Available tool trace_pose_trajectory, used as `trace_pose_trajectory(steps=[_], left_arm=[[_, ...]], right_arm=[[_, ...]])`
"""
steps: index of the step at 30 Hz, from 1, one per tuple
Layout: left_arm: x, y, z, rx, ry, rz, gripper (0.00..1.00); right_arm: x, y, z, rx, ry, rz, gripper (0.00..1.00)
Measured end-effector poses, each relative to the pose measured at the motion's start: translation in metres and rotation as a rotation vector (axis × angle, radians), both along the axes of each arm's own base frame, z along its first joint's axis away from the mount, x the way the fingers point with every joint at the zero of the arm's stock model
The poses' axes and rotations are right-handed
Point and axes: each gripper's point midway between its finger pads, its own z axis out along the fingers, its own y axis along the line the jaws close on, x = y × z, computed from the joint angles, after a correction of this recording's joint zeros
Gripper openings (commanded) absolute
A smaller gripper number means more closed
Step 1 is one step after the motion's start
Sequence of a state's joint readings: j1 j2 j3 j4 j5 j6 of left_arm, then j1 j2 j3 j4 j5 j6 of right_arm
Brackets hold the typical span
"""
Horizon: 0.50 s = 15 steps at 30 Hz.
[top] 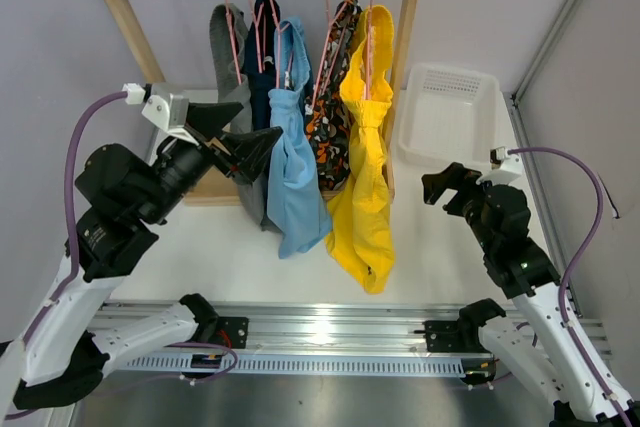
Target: Remove the shorts from the hanger
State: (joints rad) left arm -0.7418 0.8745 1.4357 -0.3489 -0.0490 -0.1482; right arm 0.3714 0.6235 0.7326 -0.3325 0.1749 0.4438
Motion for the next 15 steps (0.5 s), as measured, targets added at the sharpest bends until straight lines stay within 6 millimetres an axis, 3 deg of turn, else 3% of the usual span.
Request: trace_pose_trajectory(steps=[8, 15], left_arm=[[-0.006, -0.004, -0.02, 0.012, -0.02, -0.03, 0.99], [0.007, -0.021, -0.009, 0.016, -0.013, -0.039, 0.99]], right_arm=[[0.0, 0.0, -0.007, -0.004, 0.014, 0.0, 0.99], [0.001, -0.001, -0.015, 0.014, 0.027, -0.02, 0.97]])
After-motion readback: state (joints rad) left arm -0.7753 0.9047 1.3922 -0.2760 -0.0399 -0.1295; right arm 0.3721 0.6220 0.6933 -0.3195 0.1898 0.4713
